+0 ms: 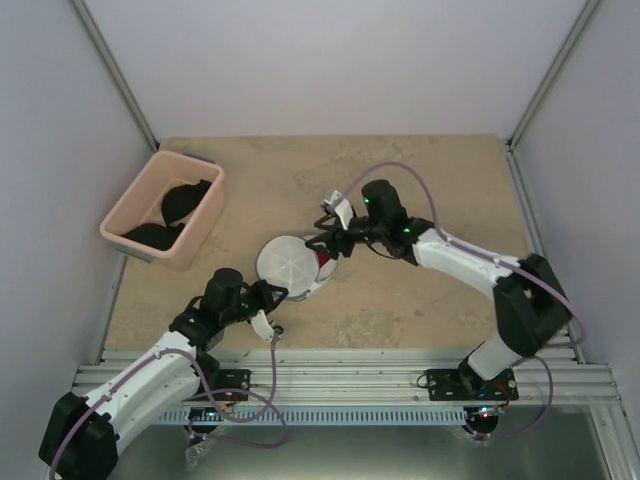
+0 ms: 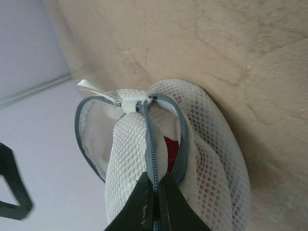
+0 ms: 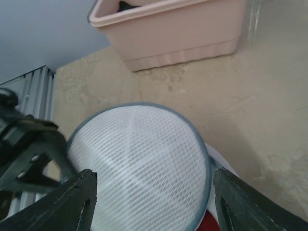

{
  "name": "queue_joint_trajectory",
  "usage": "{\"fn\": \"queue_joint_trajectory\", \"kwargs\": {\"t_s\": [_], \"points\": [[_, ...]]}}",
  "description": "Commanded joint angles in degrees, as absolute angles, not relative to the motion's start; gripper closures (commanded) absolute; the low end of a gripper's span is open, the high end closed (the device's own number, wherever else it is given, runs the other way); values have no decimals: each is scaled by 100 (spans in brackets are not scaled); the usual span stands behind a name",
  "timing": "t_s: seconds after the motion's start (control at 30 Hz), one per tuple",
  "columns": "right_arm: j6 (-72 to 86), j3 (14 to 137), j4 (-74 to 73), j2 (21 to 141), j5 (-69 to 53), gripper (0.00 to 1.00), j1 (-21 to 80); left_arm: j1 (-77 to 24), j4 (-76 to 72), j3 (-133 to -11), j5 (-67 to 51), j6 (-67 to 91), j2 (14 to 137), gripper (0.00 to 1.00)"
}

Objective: Unzip the laundry bag and remove the bra

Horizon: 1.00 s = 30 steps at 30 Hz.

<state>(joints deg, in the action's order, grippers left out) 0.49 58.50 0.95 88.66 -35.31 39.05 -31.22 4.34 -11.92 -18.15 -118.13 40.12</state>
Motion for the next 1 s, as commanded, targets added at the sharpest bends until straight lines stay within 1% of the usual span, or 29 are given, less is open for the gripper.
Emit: {"fn": "queue_joint_trajectory", "kwargs": {"t_s": [0.0, 0.1, 0.13, 0.33, 0.4, 0.43, 0.47, 0.53, 0.6, 0.67, 0.73, 0.83, 0.97], "points": [[442, 6552, -602, 9884, -3770, 33, 3913, -3137, 858, -1080, -2010, -11976, 3898, 100], [751, 6712, -634, 10284, -3899, 33, 3911, -3138, 983, -1065, -2009, -11918, 3774, 100], [772, 6746, -664, 10363, -3882, 30, 3911, -3138, 1002, -1045, -2024, -11907, 3745, 100], [939, 6948, -815, 10824, -3896, 27, 3911, -3138, 1055, -980, -2090, -11839, 3653, 100], [910, 7037, -866, 10986, -4046, 17, 3911, -3138, 1056, -981, -2103, -11811, 3632, 100], [919, 7046, -820, 11046, -4106, 14, 3923, -3137, 1059, -985, -2109, -11790, 3626, 100], [904, 7040, -727, 11070, -4171, 14, 3939, -3138, 1052, -989, -2119, -11775, 3627, 100], [831, 7043, -560, 11111, -4382, 17, 3976, -3135, 1043, -987, -2126, -11762, 3625, 100], [762, 7101, -452, 11162, -4668, 31, 4006, -3137, 1021, -972, -2117, -11730, 3648, 100], [674, 7144, -386, 11164, -4990, 42, 4045, -3137, 1011, -966, -2095, -11691, 3642, 100], [511, 7133, -363, 11102, -5208, 46, 4084, -3138, 998, -955, -2068, -11645, 3640, 100], [170, 7018, -358, 10899, -5481, 49, 4131, -3135, 986, -939, -2012, -11521, 3619, 100], [-291, 6811, -496, 10560, -5605, 55, 4131, -3135, 957, -940, -1944, -11397, 3603, 100]]}}
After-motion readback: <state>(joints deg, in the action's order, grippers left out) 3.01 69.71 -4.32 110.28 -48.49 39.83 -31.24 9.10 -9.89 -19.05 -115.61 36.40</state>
